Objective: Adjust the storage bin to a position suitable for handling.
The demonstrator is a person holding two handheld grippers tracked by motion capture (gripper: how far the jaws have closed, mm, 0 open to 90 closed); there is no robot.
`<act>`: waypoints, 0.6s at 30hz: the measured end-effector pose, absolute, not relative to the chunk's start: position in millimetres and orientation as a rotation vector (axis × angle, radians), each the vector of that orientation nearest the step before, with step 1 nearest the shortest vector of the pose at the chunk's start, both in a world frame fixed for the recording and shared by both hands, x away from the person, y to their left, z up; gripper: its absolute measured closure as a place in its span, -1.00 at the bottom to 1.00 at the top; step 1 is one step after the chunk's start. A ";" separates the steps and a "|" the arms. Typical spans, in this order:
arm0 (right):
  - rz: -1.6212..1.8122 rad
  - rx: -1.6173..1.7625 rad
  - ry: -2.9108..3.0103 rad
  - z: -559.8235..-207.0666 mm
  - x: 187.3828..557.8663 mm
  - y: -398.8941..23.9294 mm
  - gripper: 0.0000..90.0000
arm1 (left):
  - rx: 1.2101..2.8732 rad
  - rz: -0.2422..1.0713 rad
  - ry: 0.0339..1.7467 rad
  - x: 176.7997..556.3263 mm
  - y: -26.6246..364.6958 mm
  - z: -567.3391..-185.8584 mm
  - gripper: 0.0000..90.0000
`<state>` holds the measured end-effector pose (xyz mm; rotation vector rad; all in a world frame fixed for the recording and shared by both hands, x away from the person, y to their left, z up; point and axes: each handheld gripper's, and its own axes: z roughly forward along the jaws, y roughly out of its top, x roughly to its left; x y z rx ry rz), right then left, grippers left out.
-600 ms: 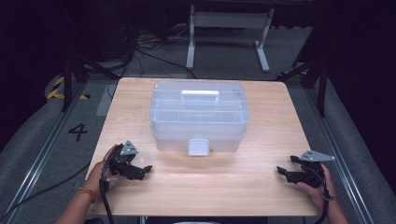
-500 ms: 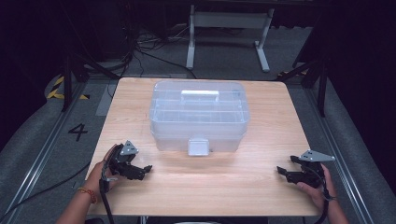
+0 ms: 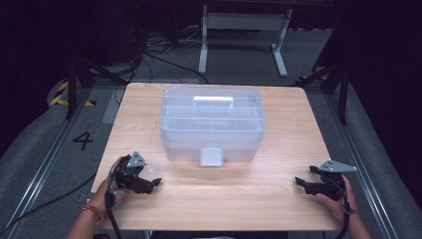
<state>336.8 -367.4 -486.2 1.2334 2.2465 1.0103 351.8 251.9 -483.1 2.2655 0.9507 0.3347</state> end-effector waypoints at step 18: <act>1.096 1.075 2.142 -433.3 341.3 -353.5 -0.20 | 2.272 0.329 0.949 350.3 253.8 -482.5 -0.99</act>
